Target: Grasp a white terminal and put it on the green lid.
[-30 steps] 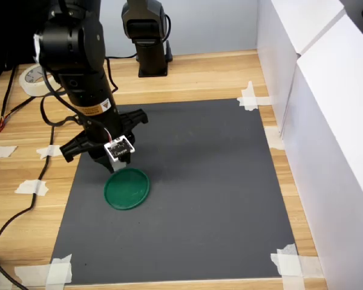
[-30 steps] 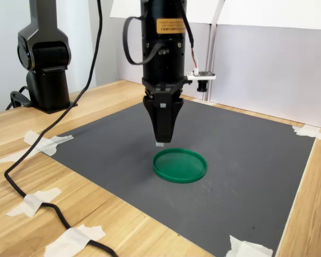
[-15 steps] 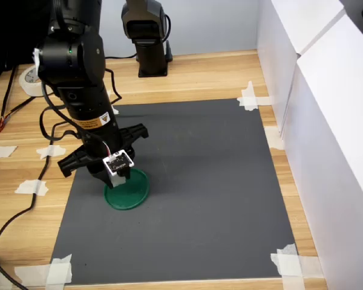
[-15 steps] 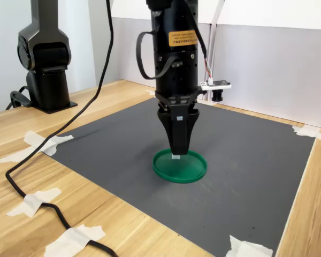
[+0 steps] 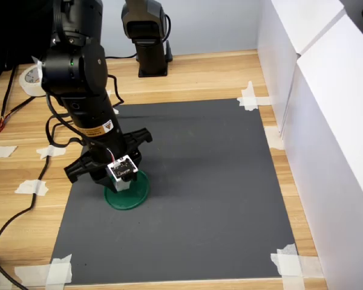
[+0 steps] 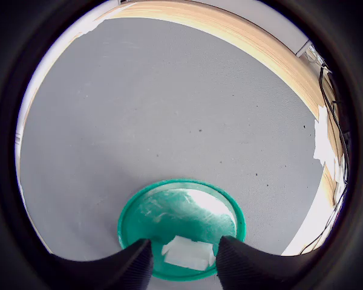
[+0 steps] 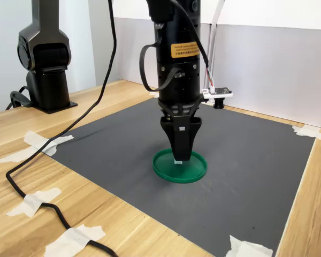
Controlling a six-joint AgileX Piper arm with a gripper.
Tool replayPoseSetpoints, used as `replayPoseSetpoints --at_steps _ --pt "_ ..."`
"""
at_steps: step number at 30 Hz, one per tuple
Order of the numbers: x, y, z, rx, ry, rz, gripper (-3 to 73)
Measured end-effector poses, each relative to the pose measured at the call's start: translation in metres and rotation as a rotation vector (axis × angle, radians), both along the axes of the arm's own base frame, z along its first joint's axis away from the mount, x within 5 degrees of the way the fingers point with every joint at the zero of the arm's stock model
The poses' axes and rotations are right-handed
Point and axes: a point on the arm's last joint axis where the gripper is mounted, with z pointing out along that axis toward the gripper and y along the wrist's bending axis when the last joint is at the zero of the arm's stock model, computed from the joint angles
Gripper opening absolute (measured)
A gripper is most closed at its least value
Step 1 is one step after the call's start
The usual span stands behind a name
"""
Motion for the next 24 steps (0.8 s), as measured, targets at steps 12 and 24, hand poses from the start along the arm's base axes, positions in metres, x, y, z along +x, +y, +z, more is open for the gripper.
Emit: replayPoseSetpoints --at_steps 12,24 --pt "-0.011 0.005 0.045 0.056 -0.129 -0.027 49.1" --pt "-0.067 0.014 0.102 0.162 -0.499 -0.119 1.9"
